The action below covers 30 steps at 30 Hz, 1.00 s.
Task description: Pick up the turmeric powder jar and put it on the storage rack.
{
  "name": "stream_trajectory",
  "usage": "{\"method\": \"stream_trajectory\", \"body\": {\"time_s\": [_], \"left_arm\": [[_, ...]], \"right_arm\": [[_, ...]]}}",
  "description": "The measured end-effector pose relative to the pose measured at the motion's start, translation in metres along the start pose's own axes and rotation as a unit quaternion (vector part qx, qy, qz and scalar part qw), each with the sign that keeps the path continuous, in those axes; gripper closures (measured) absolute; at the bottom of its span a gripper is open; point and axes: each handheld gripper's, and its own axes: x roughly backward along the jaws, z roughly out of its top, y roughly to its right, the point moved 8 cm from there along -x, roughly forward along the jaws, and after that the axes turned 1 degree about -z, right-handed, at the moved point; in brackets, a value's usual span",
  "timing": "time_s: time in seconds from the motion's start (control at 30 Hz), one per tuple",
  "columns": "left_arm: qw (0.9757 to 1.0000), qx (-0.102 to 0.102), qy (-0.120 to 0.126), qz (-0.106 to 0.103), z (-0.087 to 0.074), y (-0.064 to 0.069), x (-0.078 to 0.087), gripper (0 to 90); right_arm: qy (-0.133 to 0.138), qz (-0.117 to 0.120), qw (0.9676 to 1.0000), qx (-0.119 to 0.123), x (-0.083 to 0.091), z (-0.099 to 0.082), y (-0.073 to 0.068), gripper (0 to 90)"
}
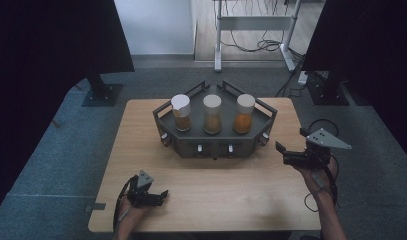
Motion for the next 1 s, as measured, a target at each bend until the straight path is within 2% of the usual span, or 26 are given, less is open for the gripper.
{"method": "stream_trajectory", "body": {"time_s": [1.0], "left_arm": [[1.0000, -0.001, 0.000, -0.001, 0.000, 0.000, 0.000, 7.7]], "right_arm": [[-0.045, 0.011, 0.9989, -0.006, -0.007, -0.040, -0.009, 4.8]]}}
